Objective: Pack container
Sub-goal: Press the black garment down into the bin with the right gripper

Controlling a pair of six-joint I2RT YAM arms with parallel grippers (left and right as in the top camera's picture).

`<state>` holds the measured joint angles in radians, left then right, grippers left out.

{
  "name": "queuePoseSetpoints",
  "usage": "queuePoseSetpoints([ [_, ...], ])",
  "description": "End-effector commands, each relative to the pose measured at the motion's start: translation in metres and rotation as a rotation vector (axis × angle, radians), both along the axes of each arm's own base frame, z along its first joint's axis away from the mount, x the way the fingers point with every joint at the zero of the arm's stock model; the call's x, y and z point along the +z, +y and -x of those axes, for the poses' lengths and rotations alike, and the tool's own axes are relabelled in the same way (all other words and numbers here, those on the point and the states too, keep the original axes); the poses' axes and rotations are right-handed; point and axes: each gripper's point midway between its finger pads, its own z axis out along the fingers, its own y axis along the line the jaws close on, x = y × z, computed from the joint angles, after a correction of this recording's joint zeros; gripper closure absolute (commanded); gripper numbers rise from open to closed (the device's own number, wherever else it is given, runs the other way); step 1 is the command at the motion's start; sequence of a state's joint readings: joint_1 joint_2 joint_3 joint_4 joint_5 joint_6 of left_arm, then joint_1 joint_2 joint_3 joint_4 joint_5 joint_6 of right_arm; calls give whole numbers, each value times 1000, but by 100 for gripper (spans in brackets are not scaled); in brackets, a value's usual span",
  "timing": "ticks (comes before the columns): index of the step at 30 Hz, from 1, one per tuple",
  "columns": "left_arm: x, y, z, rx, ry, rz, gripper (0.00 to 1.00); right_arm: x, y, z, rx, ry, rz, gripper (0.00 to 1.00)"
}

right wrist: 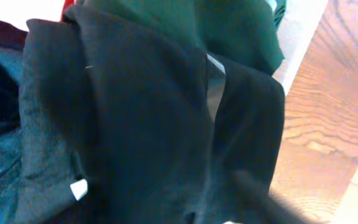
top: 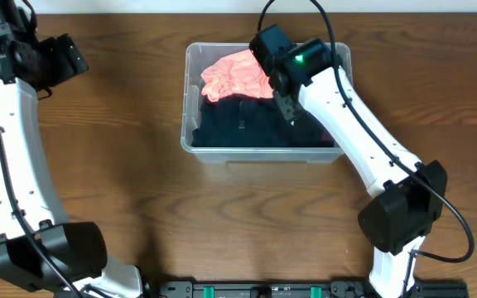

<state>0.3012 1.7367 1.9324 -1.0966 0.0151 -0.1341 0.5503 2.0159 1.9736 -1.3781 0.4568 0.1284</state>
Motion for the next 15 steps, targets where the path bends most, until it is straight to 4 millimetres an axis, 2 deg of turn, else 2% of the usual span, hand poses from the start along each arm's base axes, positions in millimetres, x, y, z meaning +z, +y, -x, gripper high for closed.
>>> queuePoseSetpoints([
  [1, 0, 3, 1, 7, 5, -7, 2, 7, 8, 6, 35, 15, -45, 19],
  [5, 0, 3, 1, 7, 5, -7, 2, 20, 15, 14, 62, 17, -112, 16],
  [8, 0, 3, 1, 7, 5, -7, 2, 32, 22, 15, 71, -13, -178, 23],
  [9, 0, 3, 1, 7, 5, -7, 2, 35, 25, 13, 74, -22, -204, 30],
  [12, 0, 3, 1, 7, 5, -7, 2, 38, 34, 5, 80, -45, -271, 71],
  [14, 0, 3, 1, 7, 5, -7, 2, 39, 37, 0, 74, -55, -311, 92],
  [15, 0, 3, 1, 7, 5, -7, 2, 39, 36, -3, 59, -62, -321, 99],
])
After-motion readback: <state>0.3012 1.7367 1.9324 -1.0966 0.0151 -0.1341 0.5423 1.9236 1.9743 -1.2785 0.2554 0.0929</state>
